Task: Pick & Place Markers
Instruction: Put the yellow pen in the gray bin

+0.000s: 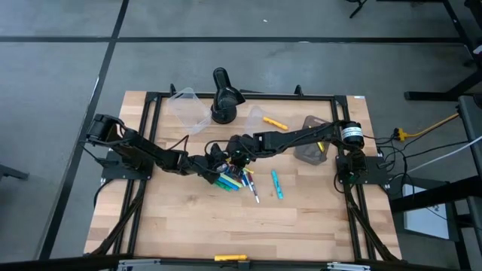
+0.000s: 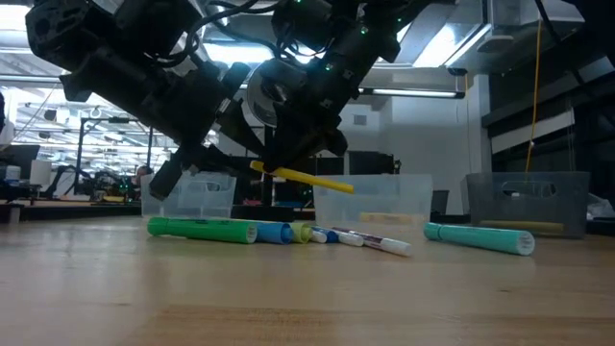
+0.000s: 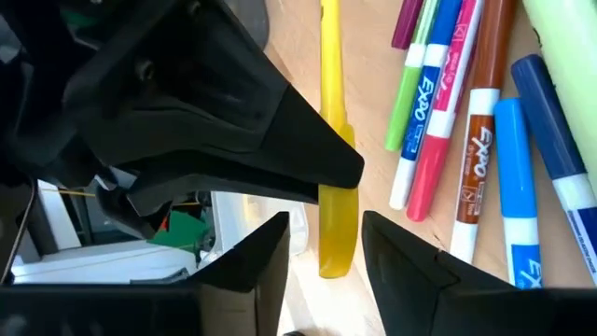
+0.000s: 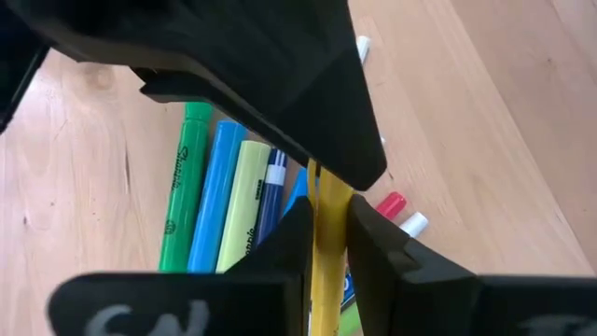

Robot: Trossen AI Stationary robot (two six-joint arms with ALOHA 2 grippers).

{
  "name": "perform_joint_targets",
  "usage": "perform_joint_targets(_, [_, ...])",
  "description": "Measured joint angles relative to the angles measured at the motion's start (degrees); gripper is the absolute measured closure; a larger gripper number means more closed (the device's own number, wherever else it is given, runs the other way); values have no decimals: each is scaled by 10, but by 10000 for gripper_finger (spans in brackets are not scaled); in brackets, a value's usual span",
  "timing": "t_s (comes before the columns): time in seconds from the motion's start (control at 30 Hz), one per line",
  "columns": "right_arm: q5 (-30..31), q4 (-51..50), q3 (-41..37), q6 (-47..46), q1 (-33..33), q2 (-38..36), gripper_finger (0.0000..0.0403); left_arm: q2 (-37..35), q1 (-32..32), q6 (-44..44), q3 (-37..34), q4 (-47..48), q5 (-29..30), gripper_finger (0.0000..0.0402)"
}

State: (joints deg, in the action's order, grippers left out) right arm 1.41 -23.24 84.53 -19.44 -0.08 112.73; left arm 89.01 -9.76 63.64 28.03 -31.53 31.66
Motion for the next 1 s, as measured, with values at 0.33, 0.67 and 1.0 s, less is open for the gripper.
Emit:
perform_joint_targets(0.33, [0,-4,0,2,0,0,353,0,0,-37,0,0,23,285])
perform_joint_targets(0.67, [-1,-20,0,2,0,0,353,0,-4,-112,0,6,25,257])
perform_joint_targets(1.0, [15,-66,0,1,-5,0,353,0,-24,-203,0,40,52,228])
